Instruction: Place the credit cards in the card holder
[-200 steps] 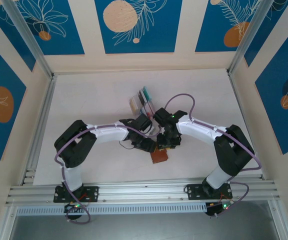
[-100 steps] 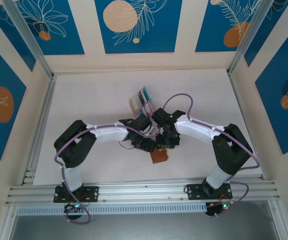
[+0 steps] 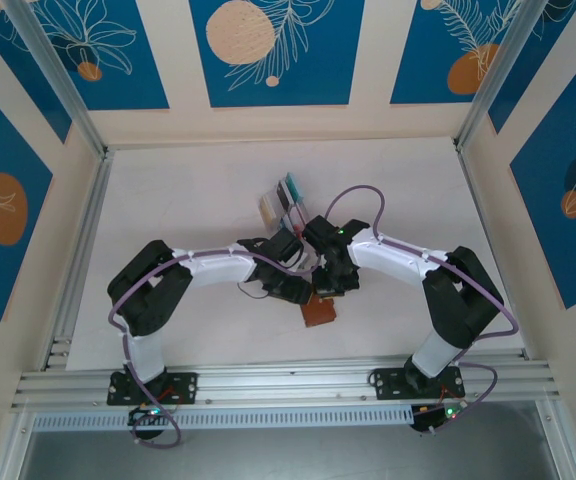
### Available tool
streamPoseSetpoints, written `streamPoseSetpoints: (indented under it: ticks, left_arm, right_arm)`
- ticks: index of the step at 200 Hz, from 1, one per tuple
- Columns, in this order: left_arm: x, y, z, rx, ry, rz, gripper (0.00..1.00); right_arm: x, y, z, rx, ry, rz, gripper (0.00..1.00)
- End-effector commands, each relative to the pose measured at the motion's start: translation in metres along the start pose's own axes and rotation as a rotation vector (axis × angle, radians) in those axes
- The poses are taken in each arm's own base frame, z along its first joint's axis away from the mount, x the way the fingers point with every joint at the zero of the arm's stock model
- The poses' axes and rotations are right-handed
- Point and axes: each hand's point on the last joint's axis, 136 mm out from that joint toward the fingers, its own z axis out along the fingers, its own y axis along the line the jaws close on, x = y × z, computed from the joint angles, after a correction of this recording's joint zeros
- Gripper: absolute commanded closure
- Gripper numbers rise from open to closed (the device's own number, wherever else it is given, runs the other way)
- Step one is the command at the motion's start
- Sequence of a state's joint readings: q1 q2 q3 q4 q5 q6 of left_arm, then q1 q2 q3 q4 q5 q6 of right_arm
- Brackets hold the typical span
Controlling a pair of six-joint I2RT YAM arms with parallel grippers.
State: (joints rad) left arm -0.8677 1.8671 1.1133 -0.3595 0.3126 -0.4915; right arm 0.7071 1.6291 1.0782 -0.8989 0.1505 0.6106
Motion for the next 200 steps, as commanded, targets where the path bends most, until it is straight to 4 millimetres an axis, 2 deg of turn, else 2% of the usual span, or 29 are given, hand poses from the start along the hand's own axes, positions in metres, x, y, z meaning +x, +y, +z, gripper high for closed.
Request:
streamPoseSetpoints:
  ticks: [1,83,200]
  left_arm:
    - [0.037,0.016,0.034,-0.016,0.124,-0.027,0.53]
    - [0.037,0.015,0.035,-0.009,0.125,-0.027,0.53]
    - [0.037,0.015,0.037,0.001,0.123,-0.032,0.53]
  right_arm:
    - [0.004,0.003,-0.008,-0.012,0.006,-0.002,1.00]
    - [0.001,0.025,-0.003,-0.189,0.033,0.009,1.00]
    - [0.003,0.020,0.020,-0.178,0.098,0.020,1.00]
